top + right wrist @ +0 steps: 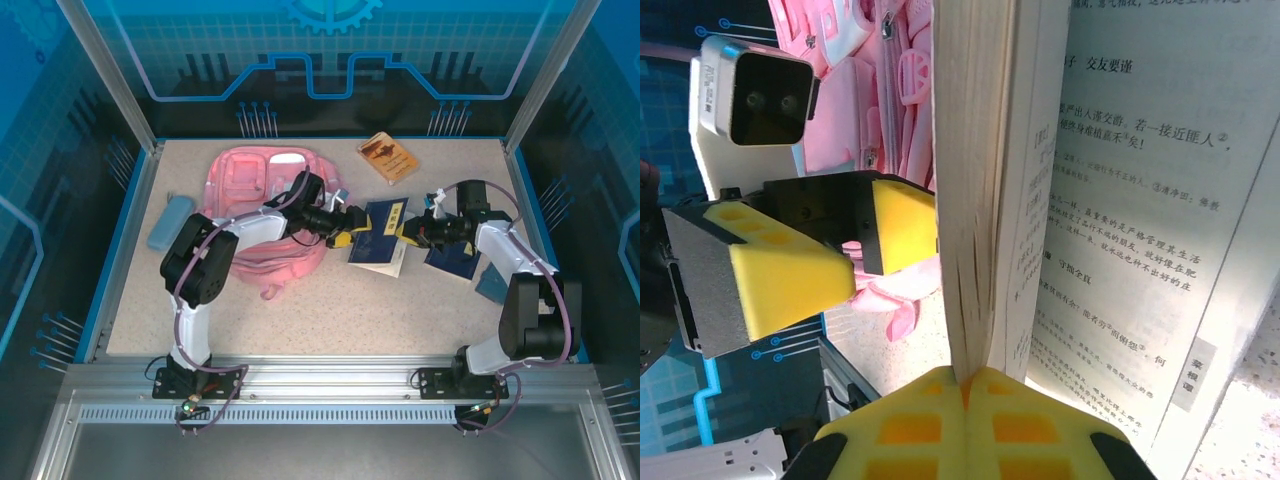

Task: Pack the student bag

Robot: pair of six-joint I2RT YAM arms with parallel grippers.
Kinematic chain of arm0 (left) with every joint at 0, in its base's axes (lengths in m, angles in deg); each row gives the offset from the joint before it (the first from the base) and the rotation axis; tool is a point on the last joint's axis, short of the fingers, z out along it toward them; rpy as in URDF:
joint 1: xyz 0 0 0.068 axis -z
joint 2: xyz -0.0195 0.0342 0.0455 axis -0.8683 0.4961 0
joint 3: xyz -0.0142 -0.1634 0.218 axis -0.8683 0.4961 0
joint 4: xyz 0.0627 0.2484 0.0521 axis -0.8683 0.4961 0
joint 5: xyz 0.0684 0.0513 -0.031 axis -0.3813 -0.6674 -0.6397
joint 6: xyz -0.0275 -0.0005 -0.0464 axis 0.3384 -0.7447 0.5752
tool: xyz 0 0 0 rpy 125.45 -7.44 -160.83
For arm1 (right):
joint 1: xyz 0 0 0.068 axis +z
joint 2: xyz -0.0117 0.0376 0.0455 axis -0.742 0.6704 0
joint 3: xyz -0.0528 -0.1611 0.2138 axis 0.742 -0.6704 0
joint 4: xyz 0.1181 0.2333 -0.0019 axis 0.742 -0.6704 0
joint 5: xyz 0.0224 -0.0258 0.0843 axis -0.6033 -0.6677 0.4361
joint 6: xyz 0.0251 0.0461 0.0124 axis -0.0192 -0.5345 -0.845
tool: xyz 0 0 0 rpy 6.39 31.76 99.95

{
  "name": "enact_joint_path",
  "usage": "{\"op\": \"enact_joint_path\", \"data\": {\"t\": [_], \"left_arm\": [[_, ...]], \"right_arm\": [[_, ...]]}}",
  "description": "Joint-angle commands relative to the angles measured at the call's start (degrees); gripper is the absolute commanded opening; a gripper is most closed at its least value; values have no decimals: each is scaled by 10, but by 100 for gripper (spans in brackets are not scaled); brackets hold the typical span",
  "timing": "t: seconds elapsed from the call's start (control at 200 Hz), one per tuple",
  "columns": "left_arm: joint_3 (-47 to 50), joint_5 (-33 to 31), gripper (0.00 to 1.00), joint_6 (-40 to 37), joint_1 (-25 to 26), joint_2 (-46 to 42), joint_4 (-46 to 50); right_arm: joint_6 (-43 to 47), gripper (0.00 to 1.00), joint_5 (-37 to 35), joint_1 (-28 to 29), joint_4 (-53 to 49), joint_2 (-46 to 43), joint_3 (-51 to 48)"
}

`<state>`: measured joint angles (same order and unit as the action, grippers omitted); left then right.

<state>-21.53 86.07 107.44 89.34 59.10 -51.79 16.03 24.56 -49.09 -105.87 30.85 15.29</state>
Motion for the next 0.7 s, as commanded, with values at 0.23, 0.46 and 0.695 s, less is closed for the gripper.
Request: {"op": "enact_joint_path", "data": {"t": [0.23, 0.46, 0.695], "left_arm": [[-14, -55, 92, -47, -16, -25, 103], [-9, -11, 95, -7, -17, -13, 36], [-1, 38, 88, 28, -18, -25, -32]], "right_arm": [[-18, 0, 61, -8, 29, -7, -4], [-38, 0, 109, -8, 51, -18, -7], [-49, 0, 122, -7, 66, -7, -9]]}}
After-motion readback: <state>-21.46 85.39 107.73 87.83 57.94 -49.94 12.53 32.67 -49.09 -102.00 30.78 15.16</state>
